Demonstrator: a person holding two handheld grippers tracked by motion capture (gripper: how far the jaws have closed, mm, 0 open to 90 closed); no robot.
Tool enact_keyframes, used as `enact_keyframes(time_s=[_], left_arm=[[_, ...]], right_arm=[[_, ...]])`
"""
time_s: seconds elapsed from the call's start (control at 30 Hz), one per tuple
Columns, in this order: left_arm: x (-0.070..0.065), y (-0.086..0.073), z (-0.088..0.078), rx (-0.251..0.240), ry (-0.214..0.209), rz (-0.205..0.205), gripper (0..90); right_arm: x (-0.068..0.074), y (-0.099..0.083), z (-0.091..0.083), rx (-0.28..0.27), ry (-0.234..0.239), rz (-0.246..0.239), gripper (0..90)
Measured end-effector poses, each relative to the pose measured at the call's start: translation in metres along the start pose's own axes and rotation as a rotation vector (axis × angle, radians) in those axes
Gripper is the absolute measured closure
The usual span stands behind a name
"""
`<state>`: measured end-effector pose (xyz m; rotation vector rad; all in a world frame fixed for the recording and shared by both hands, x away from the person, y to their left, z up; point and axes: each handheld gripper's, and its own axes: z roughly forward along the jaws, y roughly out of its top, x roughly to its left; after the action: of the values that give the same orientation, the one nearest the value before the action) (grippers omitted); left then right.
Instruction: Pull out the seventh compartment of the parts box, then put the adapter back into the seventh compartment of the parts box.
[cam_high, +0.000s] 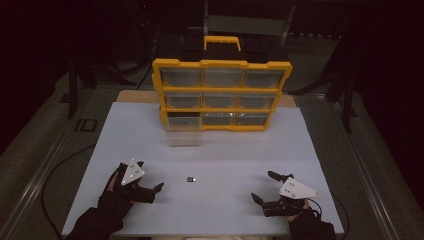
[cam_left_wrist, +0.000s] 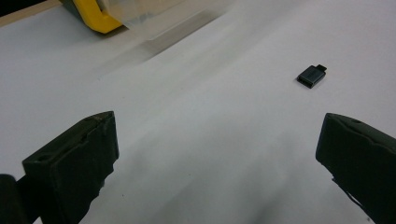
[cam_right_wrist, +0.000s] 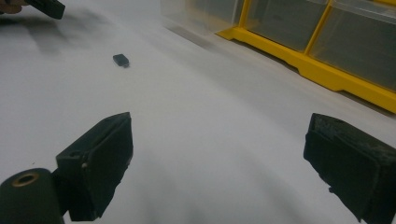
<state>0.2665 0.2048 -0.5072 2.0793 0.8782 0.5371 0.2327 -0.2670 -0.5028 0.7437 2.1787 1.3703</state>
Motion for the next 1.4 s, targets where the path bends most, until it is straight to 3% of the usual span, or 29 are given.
enact_keyframes(time_s=[0.33, 0.57, 0.73, 1.2, 1.4], left_arm=[[0.001, 0.003, -0.003, -0.018, -0.01, -0.035, 0.0], [0.002, 0.003, -0.004, 0.004, 0.007, -0.013, 0.0], [0.002, 0.005, -0.004, 0.023, -0.019, -0.016, 0.0], [0.003, 0.022, -0.015, -0.003, -0.046, -0.013, 0.0], [0.003, 0.033, -0.02, -0.009, -0.058, 0.015, 0.0]], right_arm=[[0.0, 0.0, 0.0, 0.0, 0.001, 0.001, 8.2], [0.0, 0.0, 0.0, 0.001, 0.001, -0.001, 8.2], [0.0, 0.0, 0.0, 0.001, 0.001, 0.001, 8.2], [0.001, 0.001, 0.0, 0.002, -0.003, -0.002, 8.2], [0.001, 0.001, 0.0, 0.004, -0.004, 0.001, 8.2]])
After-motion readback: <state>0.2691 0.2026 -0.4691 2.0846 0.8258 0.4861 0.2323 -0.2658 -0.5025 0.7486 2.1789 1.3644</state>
